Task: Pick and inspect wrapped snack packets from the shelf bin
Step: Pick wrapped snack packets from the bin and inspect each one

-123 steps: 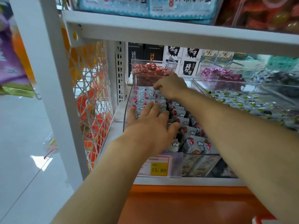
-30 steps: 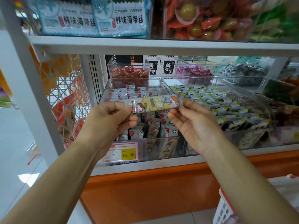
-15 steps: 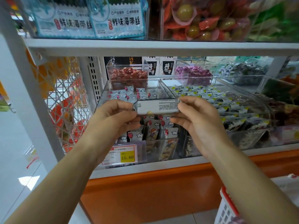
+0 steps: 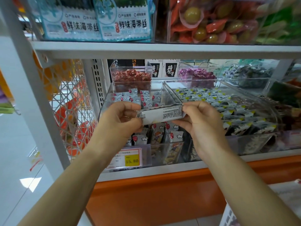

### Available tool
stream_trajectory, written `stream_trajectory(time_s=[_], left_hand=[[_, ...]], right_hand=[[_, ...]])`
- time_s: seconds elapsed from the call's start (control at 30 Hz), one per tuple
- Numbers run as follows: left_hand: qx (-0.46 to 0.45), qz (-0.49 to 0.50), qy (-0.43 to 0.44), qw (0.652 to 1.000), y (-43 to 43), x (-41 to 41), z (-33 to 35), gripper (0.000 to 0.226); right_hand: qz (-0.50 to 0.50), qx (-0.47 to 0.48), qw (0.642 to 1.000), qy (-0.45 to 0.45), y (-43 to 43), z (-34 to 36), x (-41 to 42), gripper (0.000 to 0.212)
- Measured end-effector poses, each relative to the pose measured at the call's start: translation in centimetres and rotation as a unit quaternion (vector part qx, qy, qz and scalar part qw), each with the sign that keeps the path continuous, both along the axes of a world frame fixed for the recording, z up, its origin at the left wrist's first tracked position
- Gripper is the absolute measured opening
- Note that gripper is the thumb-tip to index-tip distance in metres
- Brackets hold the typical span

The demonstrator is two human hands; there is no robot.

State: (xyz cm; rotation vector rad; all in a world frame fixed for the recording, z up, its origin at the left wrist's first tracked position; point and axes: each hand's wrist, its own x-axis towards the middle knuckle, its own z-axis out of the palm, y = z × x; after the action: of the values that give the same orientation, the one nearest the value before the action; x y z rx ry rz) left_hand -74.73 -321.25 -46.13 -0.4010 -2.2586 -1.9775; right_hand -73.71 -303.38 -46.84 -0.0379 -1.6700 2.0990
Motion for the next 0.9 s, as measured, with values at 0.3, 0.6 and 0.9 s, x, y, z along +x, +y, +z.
stream_trajectory(time_s=[0.3,0.6,0.9], left_hand=[[0.052,0.075,-0.036,0.995,-0.2,-0.4,0.2,0.021],[0.078,0.032,-0.072,0.994,-0.6,-1.1,-0.5,0.012],[0.067,-0.071,-0.047,0.994,-0.2,-0.5,0.1,0.033]], right_hand=[[0.06,0.039,0.997,-0.002,0.3,-0.1,0.2,0.014],[0.083,-0.028,0.996,-0.029,0.3,0.2,0.5,0.012],[0.074,-0.128,0.988,-0.034,0.9,0.8,0.6,0.022]])
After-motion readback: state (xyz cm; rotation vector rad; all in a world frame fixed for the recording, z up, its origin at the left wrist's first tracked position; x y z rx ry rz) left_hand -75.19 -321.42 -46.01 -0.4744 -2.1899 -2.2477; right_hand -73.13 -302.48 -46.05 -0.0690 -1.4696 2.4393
